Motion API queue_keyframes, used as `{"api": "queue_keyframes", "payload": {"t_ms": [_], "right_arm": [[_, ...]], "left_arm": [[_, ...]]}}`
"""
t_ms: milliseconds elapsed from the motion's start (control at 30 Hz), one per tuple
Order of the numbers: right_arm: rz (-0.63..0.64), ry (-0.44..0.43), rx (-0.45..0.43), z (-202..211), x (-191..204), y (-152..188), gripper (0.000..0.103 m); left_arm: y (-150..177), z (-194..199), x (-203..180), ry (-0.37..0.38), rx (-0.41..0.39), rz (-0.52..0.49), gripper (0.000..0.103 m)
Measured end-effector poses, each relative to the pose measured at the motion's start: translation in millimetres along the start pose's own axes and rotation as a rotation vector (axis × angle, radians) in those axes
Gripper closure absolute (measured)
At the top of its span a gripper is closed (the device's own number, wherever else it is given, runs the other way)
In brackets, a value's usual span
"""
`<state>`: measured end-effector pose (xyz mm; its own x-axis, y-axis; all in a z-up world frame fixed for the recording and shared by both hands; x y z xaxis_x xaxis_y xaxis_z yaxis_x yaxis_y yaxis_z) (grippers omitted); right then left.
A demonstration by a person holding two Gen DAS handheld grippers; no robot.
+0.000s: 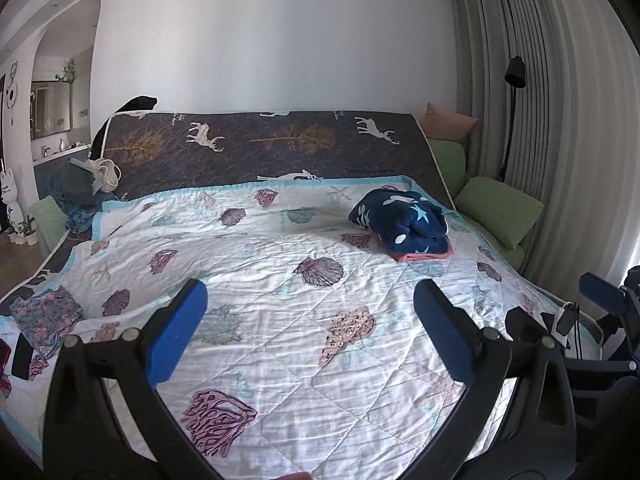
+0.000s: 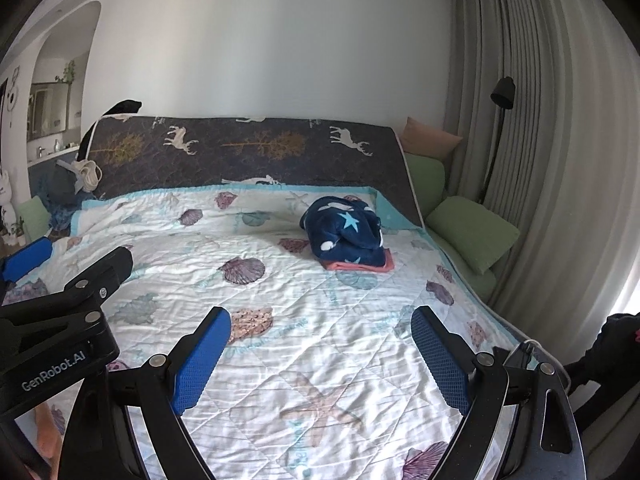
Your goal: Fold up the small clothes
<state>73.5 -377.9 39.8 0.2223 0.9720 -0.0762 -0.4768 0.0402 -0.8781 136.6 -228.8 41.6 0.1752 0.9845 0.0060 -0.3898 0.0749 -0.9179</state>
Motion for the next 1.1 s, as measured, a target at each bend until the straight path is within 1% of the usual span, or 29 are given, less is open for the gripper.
{"api": "queue_keyframes", "payload": {"t_ms": [67,133,200,333,433,500,633,767,1100], "right_arm": [[-0.002,0.003,0.001,-0.2,-1.1,0.4,0.010],[-0.011,0.009,0.000,-0.8,-3.4,0.1,0.010],[-0.023,0.008,0.000,-1.5,-5.8,-0.2,0.010],[-0.041,0.019,-0.001,-3.0,-11.0,-1.2,0.010],[-0.051,0.028,-0.005,-4.3,-14.0,-0.6,0.010],[-0.058,0.019,0.003,-8.0,-15.7,-0.4,0.010],[-0.057,0.018,0.028,-16.1,-17.1,2.1,0.010],[-0.055,0.016,0.051,-22.3,-17.4,4.8,0.010],[-0.064,0.028,0.055,-20.6,-19.8,6.0,0.010]], "left_arm": [[-0.1,-0.6,0.9,-0.015,-0.008,0.003,0.001],[-0.3,-0.7,1.3,-0.056,-0.026,-0.002,0.001],[0.9,-2.7,-0.3,-0.103,-0.025,-0.024,0.001],[5.9,-5.4,-5.1,-0.122,-0.014,-0.063,0.001],[8.2,-6.1,-6.8,-0.106,-0.002,-0.075,0.001],[8.2,-7.6,-5.4,-0.070,0.022,-0.061,0.001],[7.3,-11.9,-2.8,-0.026,0.061,-0.031,0.001],[8.7,-12.8,-3.8,-0.050,0.051,-0.039,0.001],[7.4,-4.4,-5.7,-0.035,0.020,-0.046,0.001]]}}
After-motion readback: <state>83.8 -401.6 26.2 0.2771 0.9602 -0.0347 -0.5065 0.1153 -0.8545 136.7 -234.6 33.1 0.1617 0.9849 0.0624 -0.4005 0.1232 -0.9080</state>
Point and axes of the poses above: each gripper's, at about its wrist camera, not at the fingertips, and z roughly against the way its jaws point, x to its left, y to its underside, the point moved 1 cm from there along -z, roughly the way its jaws point, and after that the axes turned 7 degrees about -y, right-handed, at the moved point
